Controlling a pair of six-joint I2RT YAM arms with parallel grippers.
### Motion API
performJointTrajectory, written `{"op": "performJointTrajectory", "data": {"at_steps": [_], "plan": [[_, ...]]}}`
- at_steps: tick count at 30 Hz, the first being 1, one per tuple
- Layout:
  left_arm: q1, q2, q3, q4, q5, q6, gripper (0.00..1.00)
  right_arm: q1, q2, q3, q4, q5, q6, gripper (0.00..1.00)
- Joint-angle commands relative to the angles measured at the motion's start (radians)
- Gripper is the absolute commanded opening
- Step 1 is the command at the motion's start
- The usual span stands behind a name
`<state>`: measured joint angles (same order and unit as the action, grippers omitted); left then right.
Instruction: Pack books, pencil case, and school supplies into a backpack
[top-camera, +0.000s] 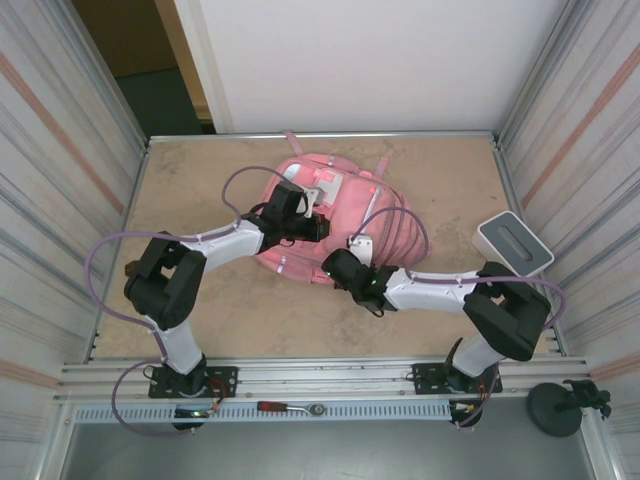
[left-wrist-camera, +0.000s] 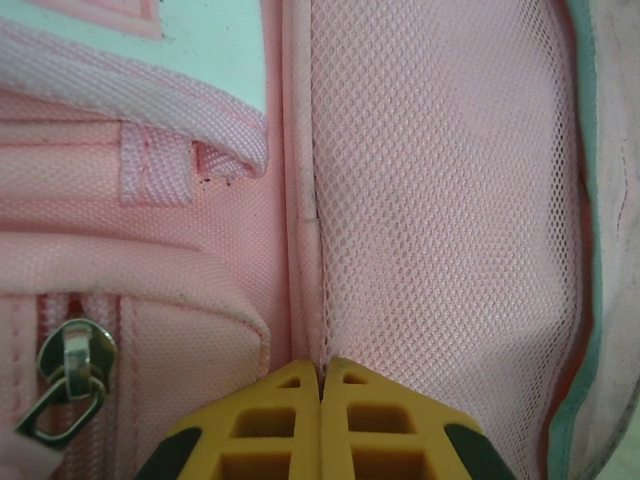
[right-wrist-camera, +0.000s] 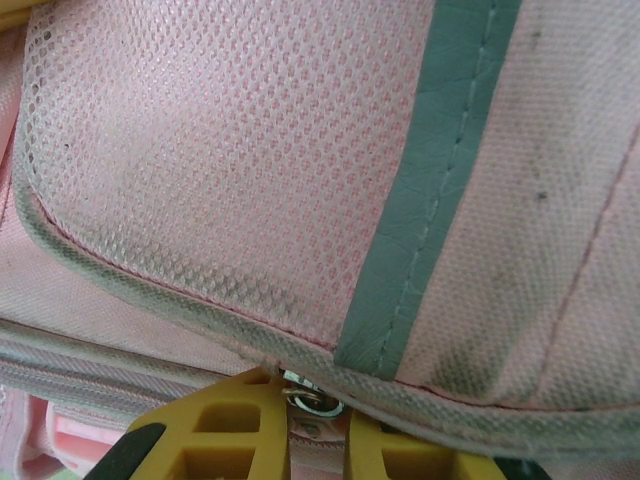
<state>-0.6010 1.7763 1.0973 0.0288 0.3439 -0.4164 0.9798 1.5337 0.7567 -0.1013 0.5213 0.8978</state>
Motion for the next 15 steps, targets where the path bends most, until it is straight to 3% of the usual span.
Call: {"op": "performJointTrajectory", "data": {"at_steps": [1, 10, 15], "plan": [[0.013, 0.009, -0.033, -0.207, -0.030, 0.036, 0.00, -0.040, -0.047, -0.042, -0.072, -0.026, -0.043, 0.07], [0.051, 0.017, -0.031, -0.225, -0.051, 0.061, 0.00, -0.131, -0.165, -0.117, -0.122, -0.118, -0.151, 0.05], [0.060, 0.018, -0.029, -0.236, -0.062, 0.074, 0.00, -0.254, -0.263, -0.166, -0.163, -0.202, -0.220, 0.05]]}}
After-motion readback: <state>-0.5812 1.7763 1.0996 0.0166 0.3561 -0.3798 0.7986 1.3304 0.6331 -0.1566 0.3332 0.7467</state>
